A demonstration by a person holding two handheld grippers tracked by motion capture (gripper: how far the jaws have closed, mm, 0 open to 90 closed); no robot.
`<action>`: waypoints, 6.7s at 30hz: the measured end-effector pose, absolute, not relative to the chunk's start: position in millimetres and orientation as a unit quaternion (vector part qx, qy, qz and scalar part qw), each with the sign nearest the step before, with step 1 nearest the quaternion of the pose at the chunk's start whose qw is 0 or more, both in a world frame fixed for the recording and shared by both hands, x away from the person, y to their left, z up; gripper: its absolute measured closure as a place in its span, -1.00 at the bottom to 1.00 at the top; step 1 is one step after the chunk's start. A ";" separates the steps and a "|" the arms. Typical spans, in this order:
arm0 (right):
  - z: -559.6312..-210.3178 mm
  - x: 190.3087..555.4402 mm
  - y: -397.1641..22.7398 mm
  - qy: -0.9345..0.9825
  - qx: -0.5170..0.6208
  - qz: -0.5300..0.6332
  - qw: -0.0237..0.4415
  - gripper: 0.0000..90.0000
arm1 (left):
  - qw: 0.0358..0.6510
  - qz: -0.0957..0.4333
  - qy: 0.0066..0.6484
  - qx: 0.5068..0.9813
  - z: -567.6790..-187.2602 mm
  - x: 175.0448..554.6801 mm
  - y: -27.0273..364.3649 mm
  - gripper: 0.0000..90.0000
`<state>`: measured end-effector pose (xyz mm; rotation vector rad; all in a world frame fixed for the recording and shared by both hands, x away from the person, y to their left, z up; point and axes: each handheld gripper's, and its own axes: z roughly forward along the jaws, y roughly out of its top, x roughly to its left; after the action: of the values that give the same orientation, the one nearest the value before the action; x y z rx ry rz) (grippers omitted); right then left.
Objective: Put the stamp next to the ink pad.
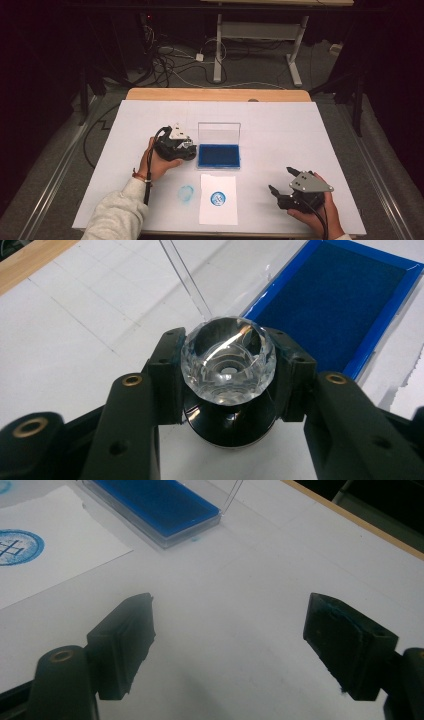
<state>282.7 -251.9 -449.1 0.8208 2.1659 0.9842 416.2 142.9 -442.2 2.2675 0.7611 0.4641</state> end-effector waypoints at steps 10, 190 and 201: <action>-449.8 282.7 -251.5 0.821 0.309 0.371 0.305 -0.53 | 0.335 0.177 0.297 0.877 -447.4 417.4 142.3 0.20; -442.5 277.0 -249.2 0.811 0.305 0.381 0.323 -0.54 | 0.399 0.311 0.207 0.838 -428.4 289.9 182.3 -0.64; -441.7 276.6 -248.5 0.810 0.303 0.382 0.325 -0.54 | 0.389 0.302 0.225 0.841 -441.7 285.5 197.9 -0.64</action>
<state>276.6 -248.5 -441.7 0.7944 2.1238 1.0021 285.5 197.9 -441.7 2.1387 0.5713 0.7679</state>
